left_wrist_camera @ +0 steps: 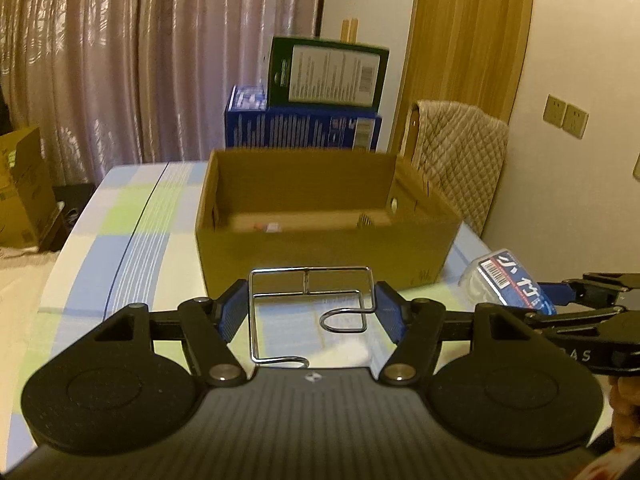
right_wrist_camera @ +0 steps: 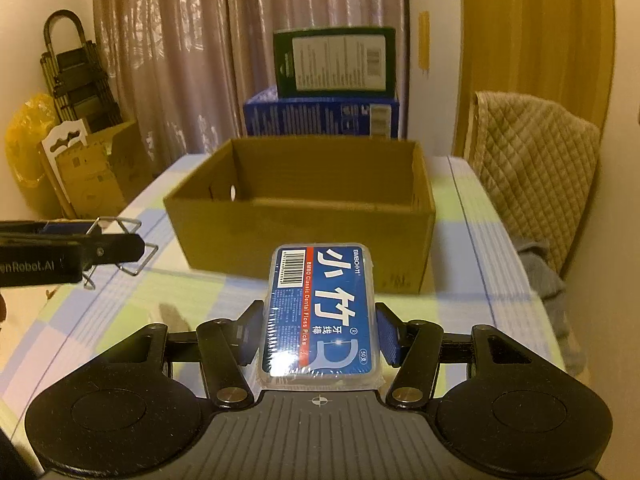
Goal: Organize rigid objects
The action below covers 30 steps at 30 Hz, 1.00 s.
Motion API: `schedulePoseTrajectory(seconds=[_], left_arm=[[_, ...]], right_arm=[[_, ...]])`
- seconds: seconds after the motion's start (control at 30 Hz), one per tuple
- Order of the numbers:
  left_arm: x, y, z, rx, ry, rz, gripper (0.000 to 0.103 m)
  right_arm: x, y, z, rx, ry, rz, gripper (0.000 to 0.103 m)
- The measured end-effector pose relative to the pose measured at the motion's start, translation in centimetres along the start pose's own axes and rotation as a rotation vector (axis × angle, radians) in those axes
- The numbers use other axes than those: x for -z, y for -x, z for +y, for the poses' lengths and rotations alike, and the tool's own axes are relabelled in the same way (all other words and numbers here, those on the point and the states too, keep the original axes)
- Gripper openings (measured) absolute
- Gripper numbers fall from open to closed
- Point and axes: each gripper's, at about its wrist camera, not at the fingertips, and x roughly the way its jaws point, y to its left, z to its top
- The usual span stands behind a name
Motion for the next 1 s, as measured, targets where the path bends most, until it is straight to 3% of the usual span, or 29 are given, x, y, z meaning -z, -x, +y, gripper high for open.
schedulePoseTrajectory(seconds=[0.47, 0.77, 1.0], left_arm=[[-9.9, -8.2, 1.6, 0.035, 0.003, 0.021, 0.063], [-10.8, -14.0, 1.5, 0.041, -0.007, 0.101, 0.063], [-10.6, -16.1, 1.4, 0.047, -0.007, 0.123, 0.063]], right_arm=[[-10.6, -7.3, -4.1, 0.007, 0.016, 0.007, 0.054], [-12.7, -12.8, -5.5, 0.026, -0.002, 0.073, 0.054], [-13.0, -14.9, -6.2, 0.024, -0.027, 0.089, 0.054]])
